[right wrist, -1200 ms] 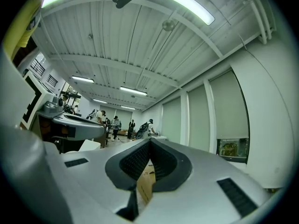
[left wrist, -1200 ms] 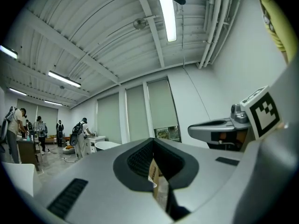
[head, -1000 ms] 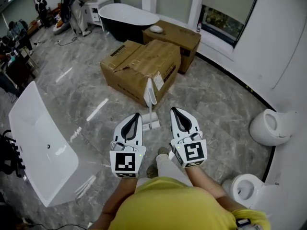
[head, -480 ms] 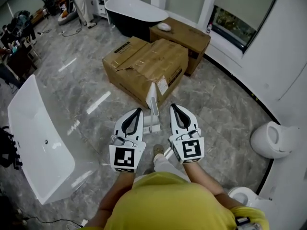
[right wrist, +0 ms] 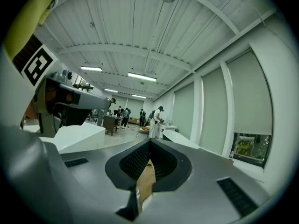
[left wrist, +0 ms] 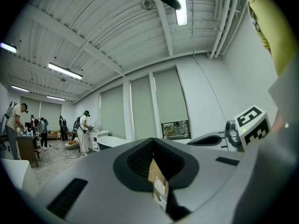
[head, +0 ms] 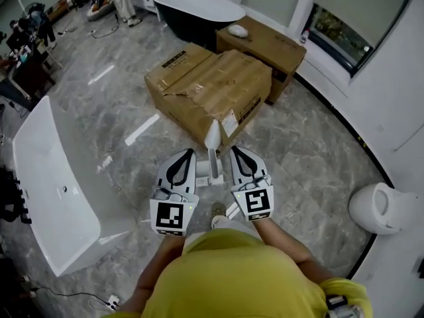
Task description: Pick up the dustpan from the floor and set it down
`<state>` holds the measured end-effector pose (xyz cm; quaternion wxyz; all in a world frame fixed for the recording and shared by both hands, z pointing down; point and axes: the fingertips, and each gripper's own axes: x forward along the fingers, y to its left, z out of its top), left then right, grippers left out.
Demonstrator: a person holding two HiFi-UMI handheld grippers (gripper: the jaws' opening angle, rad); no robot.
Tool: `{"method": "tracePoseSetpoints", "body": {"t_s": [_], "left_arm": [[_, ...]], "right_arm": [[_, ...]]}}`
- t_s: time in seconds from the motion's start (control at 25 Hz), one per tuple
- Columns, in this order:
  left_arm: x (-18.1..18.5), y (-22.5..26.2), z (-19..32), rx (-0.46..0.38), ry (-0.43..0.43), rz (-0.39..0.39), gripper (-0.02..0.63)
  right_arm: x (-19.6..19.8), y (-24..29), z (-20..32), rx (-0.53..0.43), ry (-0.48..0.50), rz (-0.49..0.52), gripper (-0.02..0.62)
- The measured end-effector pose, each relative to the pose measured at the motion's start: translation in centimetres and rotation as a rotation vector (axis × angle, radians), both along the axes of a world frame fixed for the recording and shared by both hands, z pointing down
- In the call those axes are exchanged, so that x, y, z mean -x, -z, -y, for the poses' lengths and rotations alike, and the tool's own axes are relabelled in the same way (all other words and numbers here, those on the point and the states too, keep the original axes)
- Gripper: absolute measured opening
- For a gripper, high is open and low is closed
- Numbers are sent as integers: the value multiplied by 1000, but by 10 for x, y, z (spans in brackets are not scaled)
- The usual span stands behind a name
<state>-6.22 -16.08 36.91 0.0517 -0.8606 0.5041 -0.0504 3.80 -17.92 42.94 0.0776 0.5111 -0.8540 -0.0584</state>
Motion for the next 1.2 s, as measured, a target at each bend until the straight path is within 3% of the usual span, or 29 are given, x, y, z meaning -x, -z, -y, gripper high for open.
{"method": "tracePoseSetpoints", "body": {"t_s": [0.28, 0.48, 0.72, 0.92, 1.2], "left_arm": [[2, -35, 32, 57, 42, 33, 2], [9, -53, 43, 101, 50, 43, 2], [10, -71, 52, 133, 16, 104, 2], [6, -77, 61, 153, -28, 97, 2], [8, -91, 68, 202, -38, 81, 2]], "right_arm": [[12, -67, 31, 160, 104, 2, 41], [18, -130, 40, 362, 159, 14, 104], [25, -184, 39, 633, 200, 149, 185], [31, -213, 35, 859, 235, 294, 257], [53, -233, 25, 1074, 336, 477, 272]]}}
